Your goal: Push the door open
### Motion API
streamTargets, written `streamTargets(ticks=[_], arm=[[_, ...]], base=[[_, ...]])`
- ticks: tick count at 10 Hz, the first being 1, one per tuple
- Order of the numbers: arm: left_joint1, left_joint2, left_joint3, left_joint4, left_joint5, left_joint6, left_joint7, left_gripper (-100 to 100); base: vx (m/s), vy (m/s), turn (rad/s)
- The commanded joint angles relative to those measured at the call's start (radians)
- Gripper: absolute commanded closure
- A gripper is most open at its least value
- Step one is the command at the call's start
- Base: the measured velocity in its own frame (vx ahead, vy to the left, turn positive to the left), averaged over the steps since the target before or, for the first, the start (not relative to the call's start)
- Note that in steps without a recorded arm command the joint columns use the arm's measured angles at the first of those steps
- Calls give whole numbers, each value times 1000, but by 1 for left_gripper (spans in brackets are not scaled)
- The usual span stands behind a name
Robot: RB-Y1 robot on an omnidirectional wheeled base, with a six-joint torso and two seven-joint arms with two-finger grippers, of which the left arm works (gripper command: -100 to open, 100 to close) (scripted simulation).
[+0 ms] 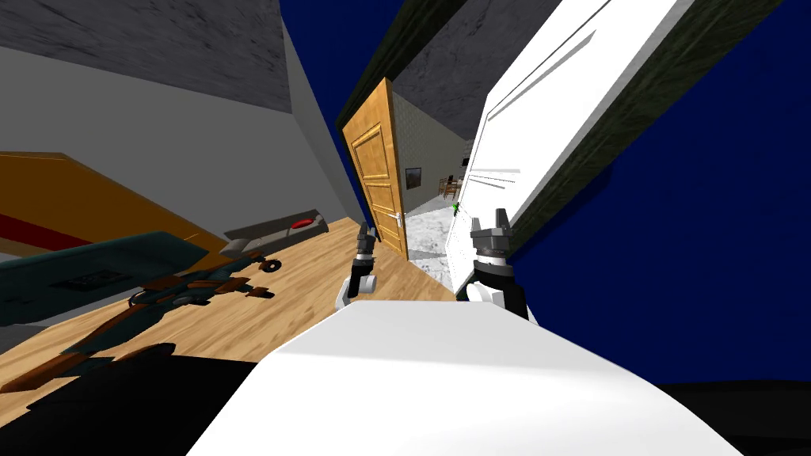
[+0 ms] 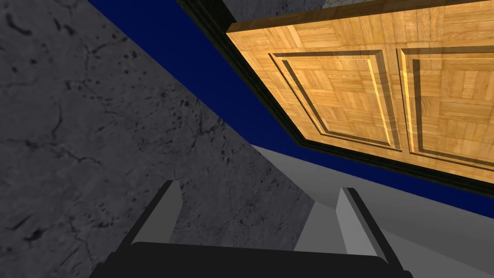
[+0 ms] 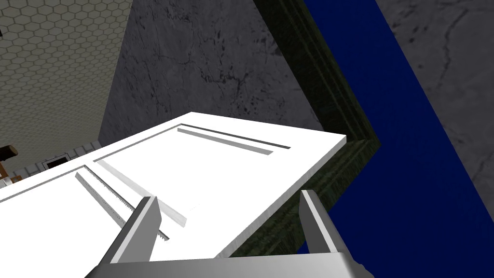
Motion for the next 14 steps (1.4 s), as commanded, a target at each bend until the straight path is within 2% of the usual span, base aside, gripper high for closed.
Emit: streamTargets(ticks=[1, 11, 14], arm=[[-15, 3, -16, 40, -3, -1, 8, -100], [-154, 16, -92, 294, -15, 25, 57, -100], [-183, 16, -108, 347, -17, 30, 67, -100]], base=[[108, 115, -26], [92, 100, -29], [62, 81, -19]])
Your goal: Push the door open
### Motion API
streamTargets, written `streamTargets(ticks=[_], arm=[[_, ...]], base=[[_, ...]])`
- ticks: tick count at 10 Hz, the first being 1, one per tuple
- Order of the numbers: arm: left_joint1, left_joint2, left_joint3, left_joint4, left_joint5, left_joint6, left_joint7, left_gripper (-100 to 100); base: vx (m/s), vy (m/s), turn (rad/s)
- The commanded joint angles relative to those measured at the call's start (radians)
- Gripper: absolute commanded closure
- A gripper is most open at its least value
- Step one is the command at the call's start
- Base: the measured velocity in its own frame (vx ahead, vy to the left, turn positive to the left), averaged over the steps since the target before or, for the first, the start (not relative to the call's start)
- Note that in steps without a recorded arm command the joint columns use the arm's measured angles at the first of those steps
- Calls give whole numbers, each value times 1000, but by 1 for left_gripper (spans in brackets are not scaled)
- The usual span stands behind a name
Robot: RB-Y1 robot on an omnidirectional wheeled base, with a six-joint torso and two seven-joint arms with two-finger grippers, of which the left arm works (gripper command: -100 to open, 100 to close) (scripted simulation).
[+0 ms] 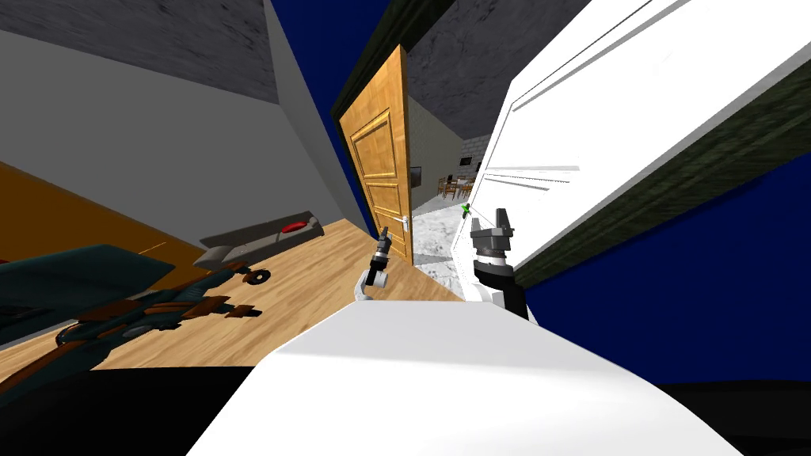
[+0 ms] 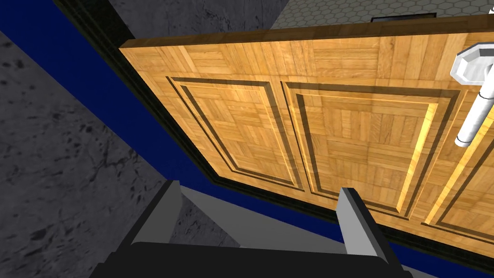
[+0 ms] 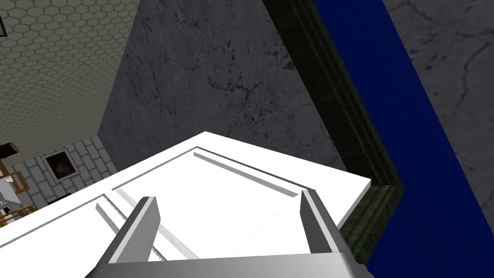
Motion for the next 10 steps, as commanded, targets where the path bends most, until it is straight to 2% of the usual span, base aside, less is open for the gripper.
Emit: streamTargets(ticks=[1, 7, 8, 10], arm=[[-22, 0, -12, 38, -2, 6, 8, -100], [-109, -6, -60, 196, -10, 22, 38, -100], [-109, -6, -60, 197, -10, 22, 38, -100], [-137, -10, -76, 248, -12, 28, 48, -100]], base=[[60, 92, -29], [92, 109, -31], [63, 65, -12], [55, 64, -20]])
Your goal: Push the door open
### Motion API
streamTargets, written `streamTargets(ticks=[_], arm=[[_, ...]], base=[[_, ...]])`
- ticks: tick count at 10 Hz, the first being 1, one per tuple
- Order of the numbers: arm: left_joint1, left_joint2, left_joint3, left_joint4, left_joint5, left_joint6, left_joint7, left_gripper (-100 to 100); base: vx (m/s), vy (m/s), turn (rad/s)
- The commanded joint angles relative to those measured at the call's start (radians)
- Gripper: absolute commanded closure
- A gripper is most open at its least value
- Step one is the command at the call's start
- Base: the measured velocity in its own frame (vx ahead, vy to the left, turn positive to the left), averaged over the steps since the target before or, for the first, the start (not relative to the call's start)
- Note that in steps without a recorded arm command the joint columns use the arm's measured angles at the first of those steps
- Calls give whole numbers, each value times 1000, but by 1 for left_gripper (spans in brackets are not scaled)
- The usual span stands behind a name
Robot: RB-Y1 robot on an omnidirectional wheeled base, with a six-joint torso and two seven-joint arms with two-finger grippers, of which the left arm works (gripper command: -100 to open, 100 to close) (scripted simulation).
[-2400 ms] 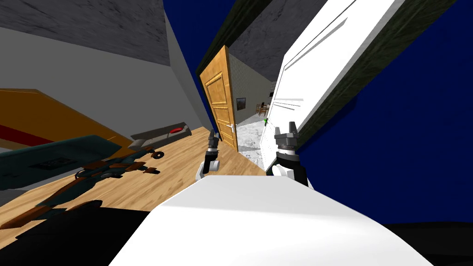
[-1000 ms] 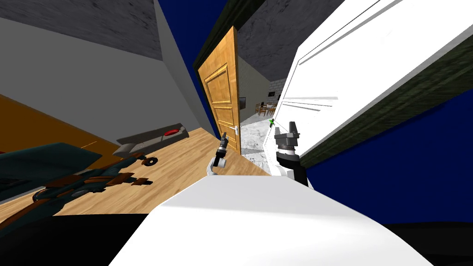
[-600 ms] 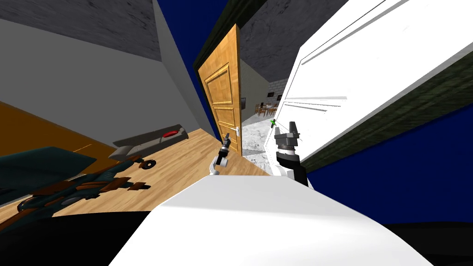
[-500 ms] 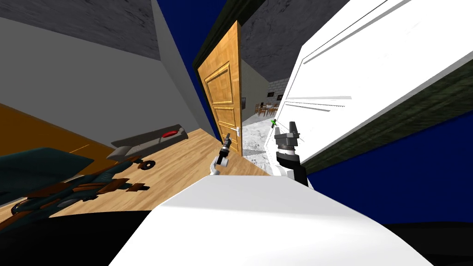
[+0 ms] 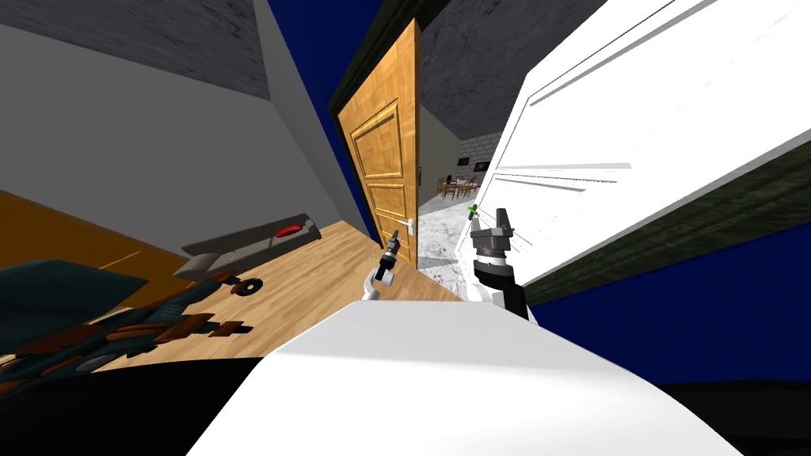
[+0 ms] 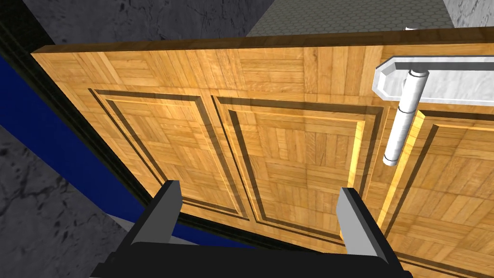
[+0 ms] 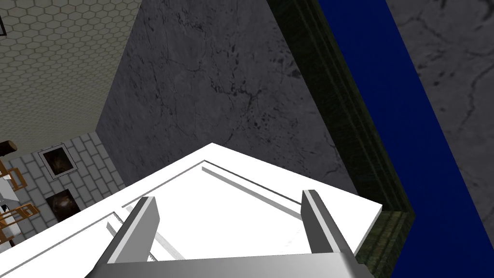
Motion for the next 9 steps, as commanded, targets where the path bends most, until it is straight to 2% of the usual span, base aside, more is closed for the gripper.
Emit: streamTargets(ticks=[1, 7, 8, 9], arm=[[-27, -6, -12, 42, -3, 8, 7, -100], [-108, -23, -57, 190, -10, 23, 35, -100], [-133, -31, -71, 235, -12, 28, 44, -100], [-145, -35, -77, 257, -13, 30, 48, -100]], base=[[78, 100, -31], [90, 108, -29], [119, 126, -37], [129, 131, -39]])
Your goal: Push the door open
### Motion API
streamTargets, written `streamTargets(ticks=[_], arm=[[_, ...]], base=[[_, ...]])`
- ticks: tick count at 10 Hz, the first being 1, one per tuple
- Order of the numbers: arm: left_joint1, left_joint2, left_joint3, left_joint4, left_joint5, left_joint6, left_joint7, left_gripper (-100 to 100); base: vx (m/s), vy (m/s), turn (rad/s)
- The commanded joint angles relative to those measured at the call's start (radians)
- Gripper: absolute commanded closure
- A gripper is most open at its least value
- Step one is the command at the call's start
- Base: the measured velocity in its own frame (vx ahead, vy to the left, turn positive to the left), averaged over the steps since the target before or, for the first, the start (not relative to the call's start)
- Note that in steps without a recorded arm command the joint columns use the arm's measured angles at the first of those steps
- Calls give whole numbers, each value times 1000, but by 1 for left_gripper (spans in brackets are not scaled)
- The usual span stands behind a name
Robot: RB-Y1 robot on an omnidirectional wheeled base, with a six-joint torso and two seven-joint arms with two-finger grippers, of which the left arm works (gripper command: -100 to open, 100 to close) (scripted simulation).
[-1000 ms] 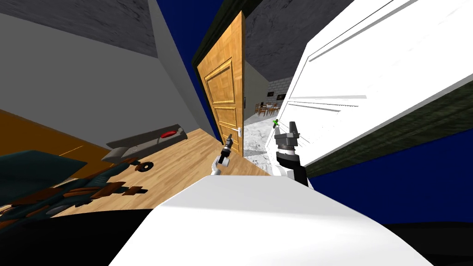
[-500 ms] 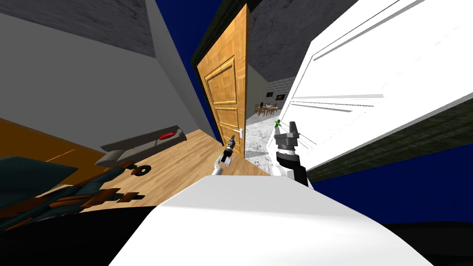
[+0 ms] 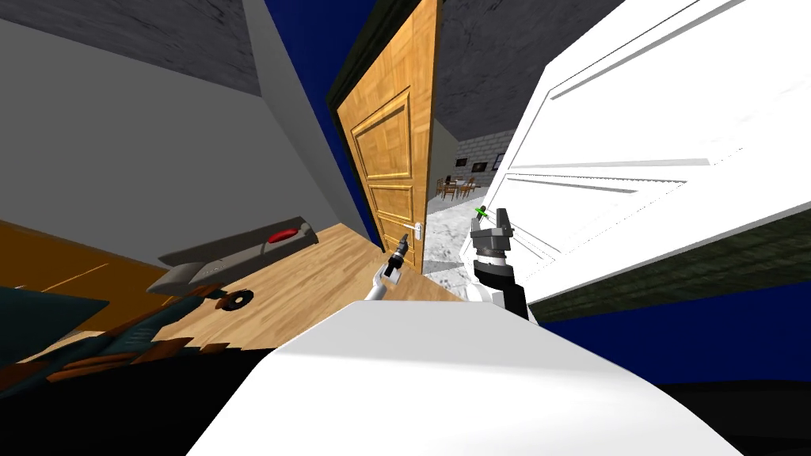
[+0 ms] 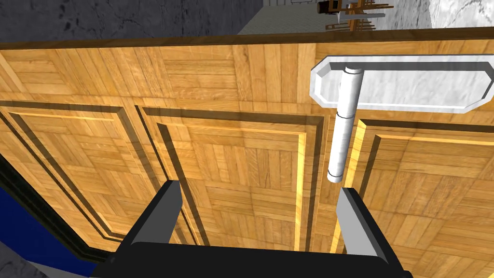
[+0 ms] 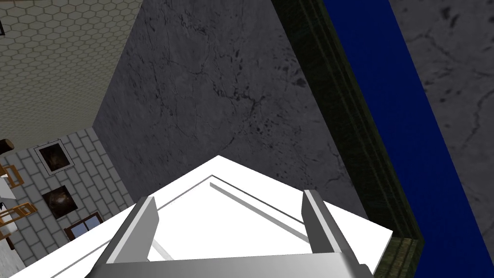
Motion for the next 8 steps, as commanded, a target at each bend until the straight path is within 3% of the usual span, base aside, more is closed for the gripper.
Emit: streamTargets(ticks=[1, 8], arm=[[-17, -5, -13, 33, -2, 7, 9, -100], [-100, -40, -59, 184, -9, 22, 38, -100]], base=[[100, 128, -29], [77, 104, -25]])
